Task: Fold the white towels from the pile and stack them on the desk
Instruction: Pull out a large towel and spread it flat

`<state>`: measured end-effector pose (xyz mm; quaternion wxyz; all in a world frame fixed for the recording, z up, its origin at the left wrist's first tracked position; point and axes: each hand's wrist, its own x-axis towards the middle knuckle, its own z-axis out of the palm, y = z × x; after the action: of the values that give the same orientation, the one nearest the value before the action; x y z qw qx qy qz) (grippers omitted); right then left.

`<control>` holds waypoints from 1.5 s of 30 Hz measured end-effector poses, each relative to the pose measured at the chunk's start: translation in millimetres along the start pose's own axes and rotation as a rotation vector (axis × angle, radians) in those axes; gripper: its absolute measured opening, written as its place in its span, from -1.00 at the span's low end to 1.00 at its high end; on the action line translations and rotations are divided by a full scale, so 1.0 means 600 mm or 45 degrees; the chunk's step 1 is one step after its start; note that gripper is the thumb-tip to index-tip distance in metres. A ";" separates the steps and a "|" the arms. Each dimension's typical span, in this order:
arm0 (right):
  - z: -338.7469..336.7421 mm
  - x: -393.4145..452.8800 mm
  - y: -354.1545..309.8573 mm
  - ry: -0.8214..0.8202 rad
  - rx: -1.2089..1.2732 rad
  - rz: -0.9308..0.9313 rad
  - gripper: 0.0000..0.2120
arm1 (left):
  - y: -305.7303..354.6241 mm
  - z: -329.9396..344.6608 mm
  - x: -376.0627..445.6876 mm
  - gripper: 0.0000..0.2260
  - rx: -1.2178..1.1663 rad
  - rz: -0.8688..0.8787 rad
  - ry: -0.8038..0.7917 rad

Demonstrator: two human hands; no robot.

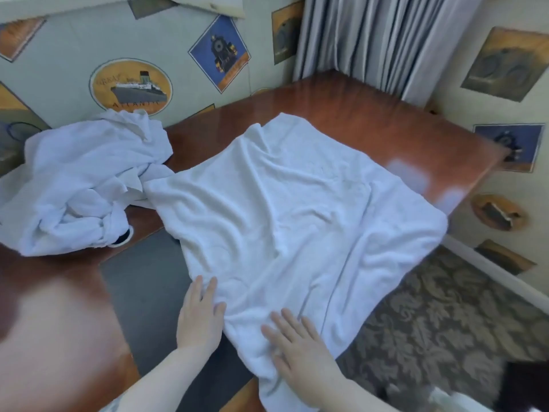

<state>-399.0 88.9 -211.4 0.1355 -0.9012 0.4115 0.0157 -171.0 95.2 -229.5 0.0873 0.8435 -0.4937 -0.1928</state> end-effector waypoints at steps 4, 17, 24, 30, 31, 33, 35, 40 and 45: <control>-0.019 -0.010 0.012 0.002 0.091 0.177 -0.40 | 0.041 0.018 -0.046 -0.48 -0.787 -0.560 0.194; -0.026 0.006 0.024 -0.370 0.345 0.211 -0.40 | 0.018 -0.137 0.110 -0.73 -0.997 -0.607 0.409; -0.010 0.009 0.025 -0.319 0.319 0.223 -0.41 | -0.095 -0.175 0.120 -0.81 -1.244 -0.544 0.288; -0.003 0.048 0.033 -0.404 0.279 0.290 -0.40 | -0.147 -0.059 0.002 -0.71 -0.634 -0.640 0.211; -0.007 0.055 0.034 -0.434 0.279 0.272 -0.39 | -0.140 -0.050 -0.013 -0.73 -0.641 -0.671 0.212; -0.019 0.068 0.041 -0.459 0.274 0.221 -0.39 | -0.130 -0.035 -0.034 -0.77 -0.771 -0.732 0.256; -0.031 0.078 0.054 -0.476 0.362 0.156 -0.41 | -0.123 -0.028 -0.046 -0.77 -0.927 -0.796 0.356; -0.051 0.062 0.145 -0.303 0.778 0.208 -0.56 | -0.100 -0.040 -0.056 -0.79 -1.493 -1.089 0.638; -0.062 0.049 0.207 0.320 0.714 0.543 -0.69 | 0.049 -0.011 -0.069 -0.55 -2.455 -1.326 0.688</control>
<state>-475.3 -20.2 -208.6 0.3191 -0.7180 0.5917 -0.1803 -209.8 116.3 -203.7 0.7151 0.5411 0.3081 -0.3177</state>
